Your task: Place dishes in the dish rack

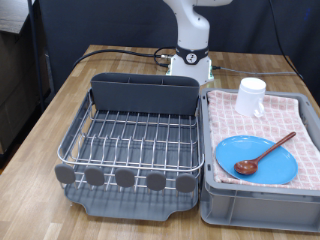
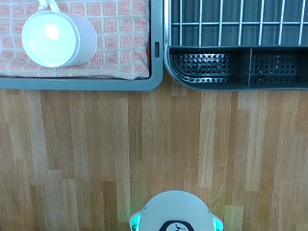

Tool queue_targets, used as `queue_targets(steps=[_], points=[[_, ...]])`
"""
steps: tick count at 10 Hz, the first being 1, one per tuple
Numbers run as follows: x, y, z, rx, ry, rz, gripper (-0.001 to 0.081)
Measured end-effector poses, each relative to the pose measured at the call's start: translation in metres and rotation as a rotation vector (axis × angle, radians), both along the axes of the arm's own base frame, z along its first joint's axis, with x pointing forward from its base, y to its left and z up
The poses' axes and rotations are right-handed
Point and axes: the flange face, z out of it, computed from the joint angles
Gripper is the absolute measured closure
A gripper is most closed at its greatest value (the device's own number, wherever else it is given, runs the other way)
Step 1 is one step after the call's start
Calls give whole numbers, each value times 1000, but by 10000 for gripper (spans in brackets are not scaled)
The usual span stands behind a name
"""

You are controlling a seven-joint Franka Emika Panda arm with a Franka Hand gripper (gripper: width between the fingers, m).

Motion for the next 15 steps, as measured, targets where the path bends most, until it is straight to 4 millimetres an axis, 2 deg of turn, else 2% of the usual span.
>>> queue_targets(steps=[2, 6, 8, 9, 11, 15], points=[[8, 8, -3, 6, -38, -66, 3], [45, 66, -21, -10, -118, -297, 3], [64, 89, -28, 6, -126, -331, 3], [77, 93, -29, 12, -112, -325, 3], [78, 94, -30, 11, -117, -329, 3], [106, 128, -55, 10, -148, -415, 3]])
